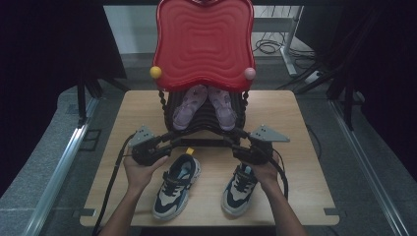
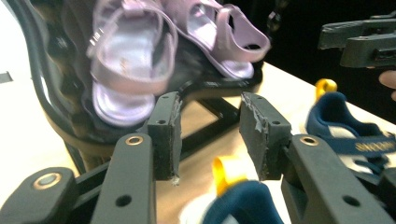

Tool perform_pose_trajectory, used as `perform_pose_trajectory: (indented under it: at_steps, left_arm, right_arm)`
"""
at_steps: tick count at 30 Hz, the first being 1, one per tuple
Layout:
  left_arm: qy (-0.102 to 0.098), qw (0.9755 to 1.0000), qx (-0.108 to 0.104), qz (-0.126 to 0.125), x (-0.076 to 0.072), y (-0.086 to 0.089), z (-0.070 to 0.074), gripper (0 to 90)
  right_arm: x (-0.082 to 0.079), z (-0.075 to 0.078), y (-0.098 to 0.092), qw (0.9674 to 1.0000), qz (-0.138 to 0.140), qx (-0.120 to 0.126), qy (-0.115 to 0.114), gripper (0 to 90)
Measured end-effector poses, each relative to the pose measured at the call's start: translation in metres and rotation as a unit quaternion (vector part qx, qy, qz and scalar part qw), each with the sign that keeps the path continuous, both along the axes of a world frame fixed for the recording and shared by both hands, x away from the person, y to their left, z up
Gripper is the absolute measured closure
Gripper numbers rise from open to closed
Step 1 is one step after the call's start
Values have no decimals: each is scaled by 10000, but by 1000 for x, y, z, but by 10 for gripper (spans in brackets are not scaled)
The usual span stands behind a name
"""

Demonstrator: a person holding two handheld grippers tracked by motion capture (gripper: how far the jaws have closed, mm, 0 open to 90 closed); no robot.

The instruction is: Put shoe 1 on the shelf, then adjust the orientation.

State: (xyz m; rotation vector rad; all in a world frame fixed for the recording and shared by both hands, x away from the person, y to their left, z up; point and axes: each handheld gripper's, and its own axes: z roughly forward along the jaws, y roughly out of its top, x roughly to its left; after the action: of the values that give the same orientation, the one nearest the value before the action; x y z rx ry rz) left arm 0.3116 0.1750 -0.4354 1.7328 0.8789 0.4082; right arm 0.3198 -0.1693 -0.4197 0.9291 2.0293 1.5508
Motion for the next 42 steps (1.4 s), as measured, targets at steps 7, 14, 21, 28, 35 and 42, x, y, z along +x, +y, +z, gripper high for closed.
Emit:
perform_pose_trajectory:
  at_steps: [7, 14, 21, 28, 35, 42]
  left_arm:
    - [180, 9996, 6, -211, -20, 4, -5, 591]
    - [379, 9989, -41, -276, -34, 7, -14, 587]
    - [615, 9973, -24, -412, -50, 6, -22, 578]
    - [910, 9945, -30, -519, -62, 14, -35, 580]
    - [1037, 9928, -111, -589, -68, 21, -40, 582]
    - [997, 9918, -143, -787, -74, 20, -33, 616]
  right_arm:
    - [-16, -6, 0, 9992, 345, -160, 106, 443]
    - [-26, -13, -1, 9985, 483, -180, 158, 443]
    - [-32, -26, 0, 9970, 641, -211, 383, 442]
    - [-33, -31, 8, 9954, 731, -387, 487, 433]
    - [-35, -34, 12, 9952, 746, -389, 509, 432]
    - [-36, -35, 11, 9954, 713, -400, 501, 432]
